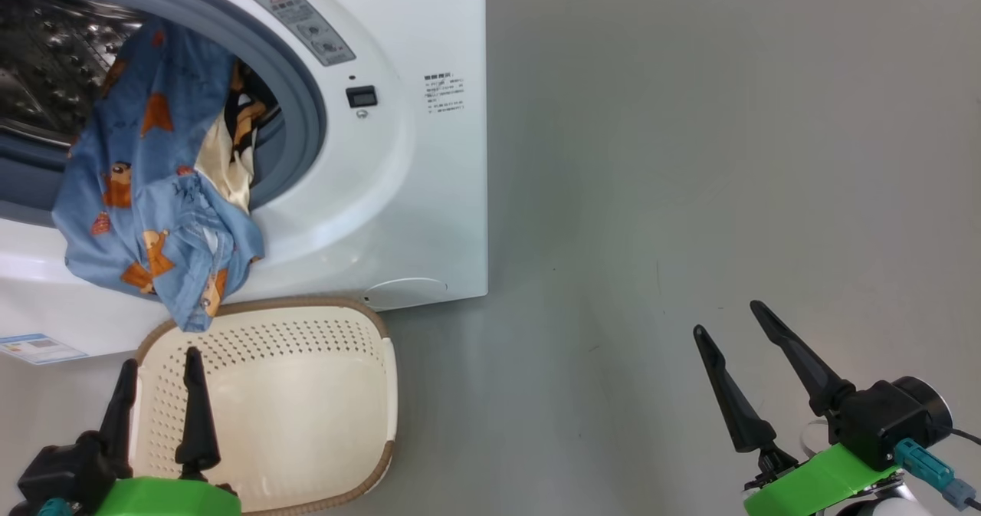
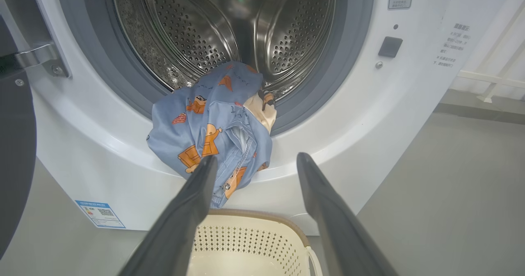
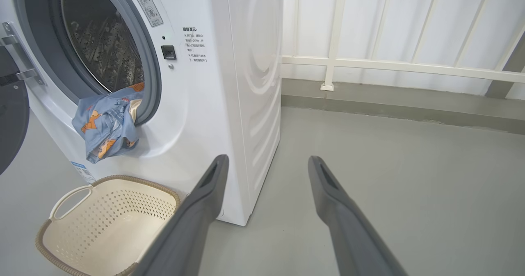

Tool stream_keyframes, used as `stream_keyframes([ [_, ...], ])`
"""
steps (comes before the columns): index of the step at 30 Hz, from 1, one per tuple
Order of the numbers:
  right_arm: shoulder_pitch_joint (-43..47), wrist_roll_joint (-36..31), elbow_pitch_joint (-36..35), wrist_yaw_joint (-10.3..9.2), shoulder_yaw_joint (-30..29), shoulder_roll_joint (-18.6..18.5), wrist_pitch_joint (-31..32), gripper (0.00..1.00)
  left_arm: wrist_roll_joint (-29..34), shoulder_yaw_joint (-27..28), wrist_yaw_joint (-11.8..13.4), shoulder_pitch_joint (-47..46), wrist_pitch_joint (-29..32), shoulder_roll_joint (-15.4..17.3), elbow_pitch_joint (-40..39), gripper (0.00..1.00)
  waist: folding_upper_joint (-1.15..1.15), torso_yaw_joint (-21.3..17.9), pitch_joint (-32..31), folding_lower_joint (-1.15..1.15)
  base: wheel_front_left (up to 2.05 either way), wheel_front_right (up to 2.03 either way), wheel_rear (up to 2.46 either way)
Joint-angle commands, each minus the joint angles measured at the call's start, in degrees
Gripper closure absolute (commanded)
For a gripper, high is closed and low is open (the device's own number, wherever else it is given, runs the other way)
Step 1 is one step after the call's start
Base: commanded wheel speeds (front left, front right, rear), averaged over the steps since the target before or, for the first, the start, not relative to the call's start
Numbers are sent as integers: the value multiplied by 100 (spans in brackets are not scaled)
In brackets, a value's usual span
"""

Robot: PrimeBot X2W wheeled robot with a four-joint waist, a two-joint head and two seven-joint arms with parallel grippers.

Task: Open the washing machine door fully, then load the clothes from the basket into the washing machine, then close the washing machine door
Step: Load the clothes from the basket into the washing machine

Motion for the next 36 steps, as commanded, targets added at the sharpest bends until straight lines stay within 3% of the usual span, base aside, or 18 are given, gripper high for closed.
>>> stream_keyframes([
  [1, 44, -60, -140, 9, 126, -55, 1, 0, 16, 186, 22, 27, -36, 64, -134, 0, 0, 1, -7, 0, 0, 0, 0],
  [26, 9, -49, -138, 9, 148, -54, -9, 0, 45, 136, 67, 3, -36, 49, -160, 0, 0, -35, 76, 0, 0, 0, 0],
  [36, -114, -11, -181, 9, 173, -128, -48, 0, -48, 71, 180, -628, 54, 70, 539, 0, 0, -135, 493, 0, 0, 0, 0],
])
